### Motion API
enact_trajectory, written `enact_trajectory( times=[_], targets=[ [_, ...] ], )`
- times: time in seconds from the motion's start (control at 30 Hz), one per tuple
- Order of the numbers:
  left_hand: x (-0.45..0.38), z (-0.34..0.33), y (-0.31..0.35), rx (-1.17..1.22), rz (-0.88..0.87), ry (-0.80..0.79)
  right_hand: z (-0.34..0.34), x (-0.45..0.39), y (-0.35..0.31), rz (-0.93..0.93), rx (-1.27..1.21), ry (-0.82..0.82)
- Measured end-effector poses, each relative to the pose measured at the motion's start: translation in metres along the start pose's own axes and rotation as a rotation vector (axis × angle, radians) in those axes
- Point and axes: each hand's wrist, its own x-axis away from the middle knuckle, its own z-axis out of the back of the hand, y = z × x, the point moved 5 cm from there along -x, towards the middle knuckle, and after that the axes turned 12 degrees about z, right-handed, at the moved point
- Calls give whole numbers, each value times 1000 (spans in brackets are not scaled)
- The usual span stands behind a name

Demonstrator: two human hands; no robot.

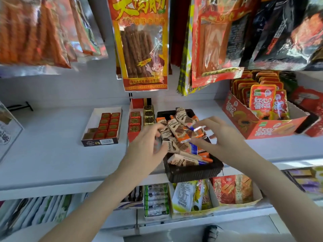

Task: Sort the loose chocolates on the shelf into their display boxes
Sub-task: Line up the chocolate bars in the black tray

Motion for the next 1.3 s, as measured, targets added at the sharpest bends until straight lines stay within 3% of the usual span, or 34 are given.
enact_trajectory(
  times=[0.17, 0.27, 0.33, 0.57, 0.77, 0.97, 1.1, 1.2, 1.3],
  targets=[
    [-14, -27, 19, -73, -98, -241, -8, -43, 21, -50, -8, 40],
    [-17, -39, 18, -248, -156, -328, -13, -53, 38, -122, 8, -46],
    [-21, -37, 14, -289, -173, -324, -15, -53, 40, -117, 13, -82],
    [-22, -30, 11, -107, -212, -296, -13, -49, 41, -125, 31, -77],
    [-25, -25, 7, 65, -153, -251, 29, -18, 73, -377, -93, 287],
    [-27, -25, 7, 133, -130, -255, -2, 16, 99, -490, -110, 80],
    [-26, -25, 8, 167, -113, -257, 0, 11, 92, -287, 186, 20],
    [-28, -26, 6, 154, -111, -253, 8, -2, 55, -86, 19, 59],
    [-31, -25, 4, 126, -108, -207, -13, -9, 17, 93, -27, -166]
  ],
)
